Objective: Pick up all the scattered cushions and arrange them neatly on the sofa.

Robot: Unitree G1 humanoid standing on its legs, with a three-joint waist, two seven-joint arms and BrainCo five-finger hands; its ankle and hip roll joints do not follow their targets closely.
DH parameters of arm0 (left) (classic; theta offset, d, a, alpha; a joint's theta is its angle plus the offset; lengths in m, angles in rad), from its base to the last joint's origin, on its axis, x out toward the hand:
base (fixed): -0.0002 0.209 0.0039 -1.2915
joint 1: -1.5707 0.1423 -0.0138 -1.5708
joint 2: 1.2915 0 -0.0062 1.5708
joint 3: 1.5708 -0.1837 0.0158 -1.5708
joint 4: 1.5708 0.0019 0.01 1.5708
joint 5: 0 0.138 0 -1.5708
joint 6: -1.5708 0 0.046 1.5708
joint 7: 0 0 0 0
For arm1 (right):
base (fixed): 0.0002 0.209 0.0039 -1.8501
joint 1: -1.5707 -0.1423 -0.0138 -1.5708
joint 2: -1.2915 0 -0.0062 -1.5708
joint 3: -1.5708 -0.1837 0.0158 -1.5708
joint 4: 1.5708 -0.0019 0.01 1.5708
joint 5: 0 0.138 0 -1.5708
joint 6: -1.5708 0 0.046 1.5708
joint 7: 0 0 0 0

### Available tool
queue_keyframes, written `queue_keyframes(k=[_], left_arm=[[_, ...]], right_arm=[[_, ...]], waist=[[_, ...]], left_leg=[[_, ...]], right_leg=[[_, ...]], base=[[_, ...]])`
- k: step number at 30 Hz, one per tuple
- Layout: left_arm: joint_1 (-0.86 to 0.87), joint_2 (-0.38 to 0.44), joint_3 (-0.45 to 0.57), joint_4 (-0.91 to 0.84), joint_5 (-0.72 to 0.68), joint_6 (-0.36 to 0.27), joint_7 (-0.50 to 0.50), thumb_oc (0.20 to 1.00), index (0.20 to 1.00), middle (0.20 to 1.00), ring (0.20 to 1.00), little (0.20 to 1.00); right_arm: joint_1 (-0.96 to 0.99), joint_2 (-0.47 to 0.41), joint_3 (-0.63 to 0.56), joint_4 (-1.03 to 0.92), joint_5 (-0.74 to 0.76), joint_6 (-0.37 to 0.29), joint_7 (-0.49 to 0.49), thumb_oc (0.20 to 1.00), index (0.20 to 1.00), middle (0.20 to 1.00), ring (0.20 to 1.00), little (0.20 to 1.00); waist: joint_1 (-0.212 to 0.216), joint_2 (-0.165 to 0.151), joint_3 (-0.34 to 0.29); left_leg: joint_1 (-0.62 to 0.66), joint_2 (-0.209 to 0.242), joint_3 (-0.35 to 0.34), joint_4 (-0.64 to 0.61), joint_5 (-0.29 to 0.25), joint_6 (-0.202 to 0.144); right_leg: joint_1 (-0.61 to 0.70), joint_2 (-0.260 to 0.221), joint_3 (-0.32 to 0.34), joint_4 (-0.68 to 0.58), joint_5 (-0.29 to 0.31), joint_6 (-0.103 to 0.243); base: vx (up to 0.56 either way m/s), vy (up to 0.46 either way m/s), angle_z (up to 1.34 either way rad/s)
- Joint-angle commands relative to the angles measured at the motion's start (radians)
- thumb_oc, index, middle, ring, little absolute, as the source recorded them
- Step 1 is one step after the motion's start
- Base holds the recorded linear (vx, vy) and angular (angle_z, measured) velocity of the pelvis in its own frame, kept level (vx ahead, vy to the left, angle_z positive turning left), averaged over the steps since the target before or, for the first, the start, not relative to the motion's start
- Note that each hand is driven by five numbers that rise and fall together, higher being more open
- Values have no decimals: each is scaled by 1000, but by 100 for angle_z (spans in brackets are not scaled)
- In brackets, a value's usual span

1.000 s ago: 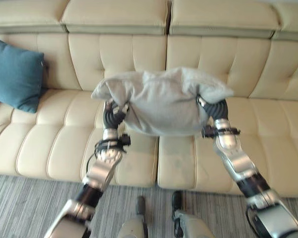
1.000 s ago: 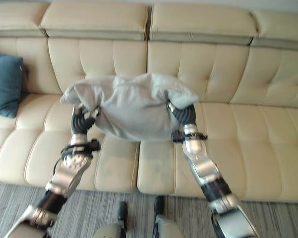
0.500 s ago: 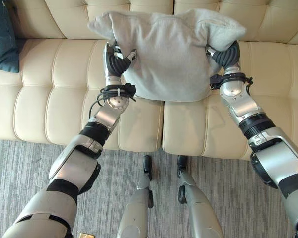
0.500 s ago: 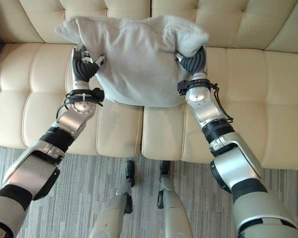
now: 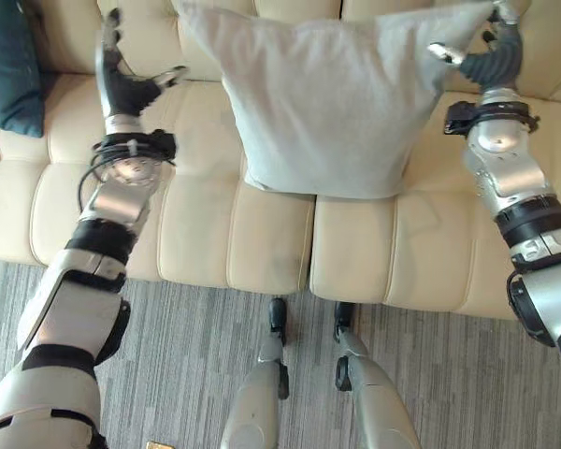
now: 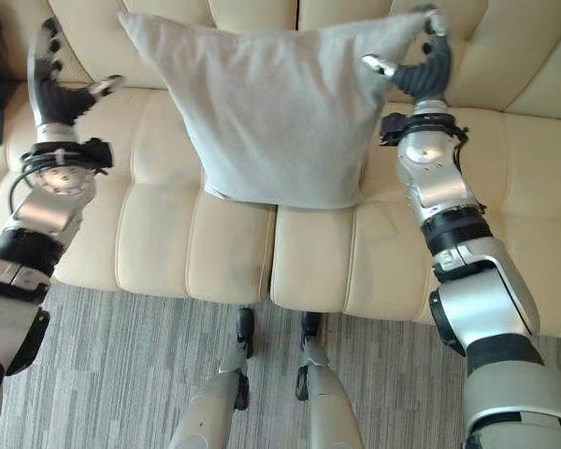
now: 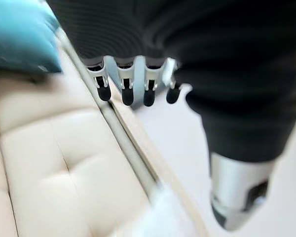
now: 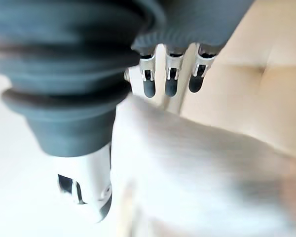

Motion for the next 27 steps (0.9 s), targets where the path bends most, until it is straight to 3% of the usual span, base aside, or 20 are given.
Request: queue_keyframes(k=[1, 5, 10, 11, 13, 18, 27], left_arm=[[123, 9, 83, -70, -87, -81, -52, 1000, 1000, 1000, 1000, 1000], [280, -26, 144, -161, -95, -84, -87, 1000, 1000, 1000, 1000, 1000], [647, -141, 215, -390, -56, -68, -205, 1000, 1000, 1000, 1000, 1000], [773, -166, 232, -421, -13, -46, -260, 1000, 1000, 1000, 1000, 1000], [911, -189, 270, -462, 6, -25, -319, 1000, 1000, 1000, 1000, 1000], [1114, -265, 311, -384, 38, 16, -411, 1000, 1000, 1000, 1000, 1000], [1229, -288, 263, -236, 240, 57, -438, 1000, 1000, 1000, 1000, 1000]], right_arm=[[119, -42, -69, -91, 80, -81, 57, 1000, 1000, 1000, 1000, 1000], [278, -45, -142, -164, 111, -89, 103, 1000, 1000, 1000, 1000, 1000], [644, 58, -284, -403, 88, -102, 203, 1000, 1000, 1000, 1000, 1000], [789, 103, -323, -488, 65, -95, 256, 1000, 1000, 1000, 1000, 1000], [933, 113, -345, -542, -20, -72, 302, 1000, 1000, 1000, 1000, 1000], [1177, 153, -355, -579, -194, -32, 388, 1000, 1000, 1000, 1000, 1000], [1319, 155, -250, -409, -415, 18, 410, 1000, 1000, 1000, 1000, 1000]], waist=[[1, -39, -79], [-3, -37, -90], [-11, -35, -98], [-20, -36, -105], [-27, -41, -110], [-51, -53, -151], [-67, -69, -184]], left_leg=[[33, -12, -3, -6, -74, -53], [50, -13, 4, -8, -79, -50], [99, -18, 15, -6, -95, -37], [125, -18, 24, -4, -104, -32], [167, -21, 28, -2, -120, -25], [245, -26, 50, 2, -137, -14], [352, -47, 77, 43, -203, 7]], right_leg=[[21, -55, 49, 58, -145, 145], [38, -57, 53, 54, -144, 142], [91, -60, 62, 43, -146, 141], [124, -61, 63, 34, -148, 144], [171, -59, 61, 24, -152, 148], [262, -61, 60, -18, -140, 159], [360, -88, 72, -10, -139, 182]], base=[[36, 22, 0], [0, 0, 0], [30, 24, -9], [66, 37, -13], [68, 34, -12], [45, 48, -13], [-2, 111, -10]])
